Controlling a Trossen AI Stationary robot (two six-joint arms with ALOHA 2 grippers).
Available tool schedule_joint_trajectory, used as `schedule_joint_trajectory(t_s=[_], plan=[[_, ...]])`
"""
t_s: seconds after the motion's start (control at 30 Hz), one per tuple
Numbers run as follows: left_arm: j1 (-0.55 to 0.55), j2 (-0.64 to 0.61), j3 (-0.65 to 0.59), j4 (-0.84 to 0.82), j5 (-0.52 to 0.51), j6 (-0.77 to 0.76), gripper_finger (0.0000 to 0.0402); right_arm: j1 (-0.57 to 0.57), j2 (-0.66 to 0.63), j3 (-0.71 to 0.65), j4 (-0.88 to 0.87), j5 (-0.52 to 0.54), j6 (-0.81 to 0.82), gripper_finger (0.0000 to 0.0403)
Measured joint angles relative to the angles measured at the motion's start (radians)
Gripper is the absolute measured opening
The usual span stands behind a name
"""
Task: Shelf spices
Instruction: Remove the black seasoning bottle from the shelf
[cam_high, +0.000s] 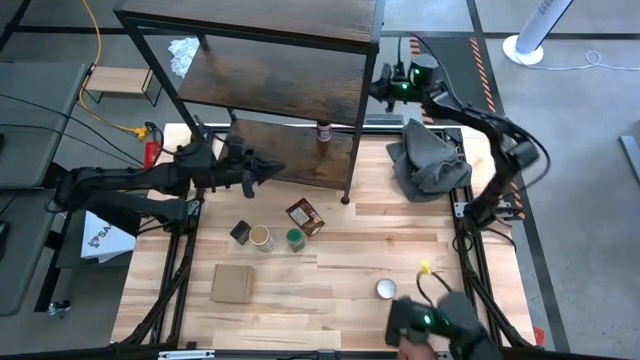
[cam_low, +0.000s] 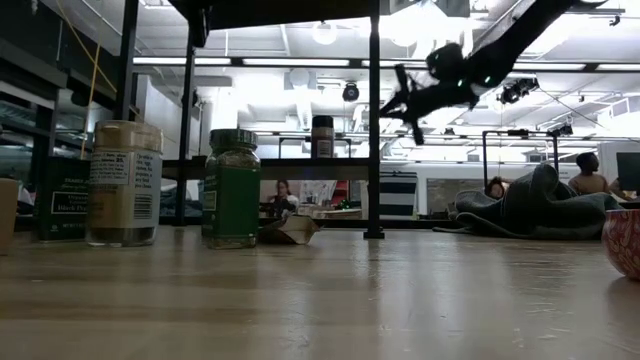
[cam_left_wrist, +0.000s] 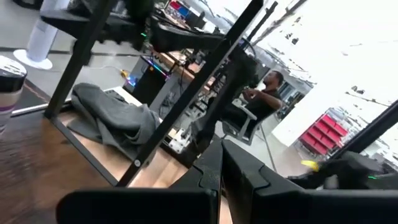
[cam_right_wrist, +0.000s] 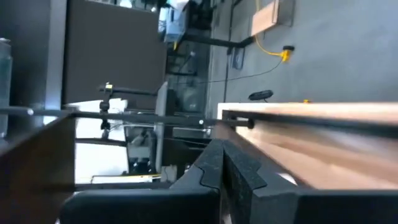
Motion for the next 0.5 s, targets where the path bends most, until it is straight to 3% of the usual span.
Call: schedule_joint_trajectory(t_s=[0.27,0.5], plan=[[0.001,-0.047,0.0,-0.054,-0.002,0.064,0.0007,-0.033,0.287,0.402,-0.069,-0.115,-0.038,0.0],[0.006,-0.047,0.0,-0.063,-0.005,0.023,0.0007,-0.001,0.577,0.895,-0.484,-0.337,-0.248,0.0]])
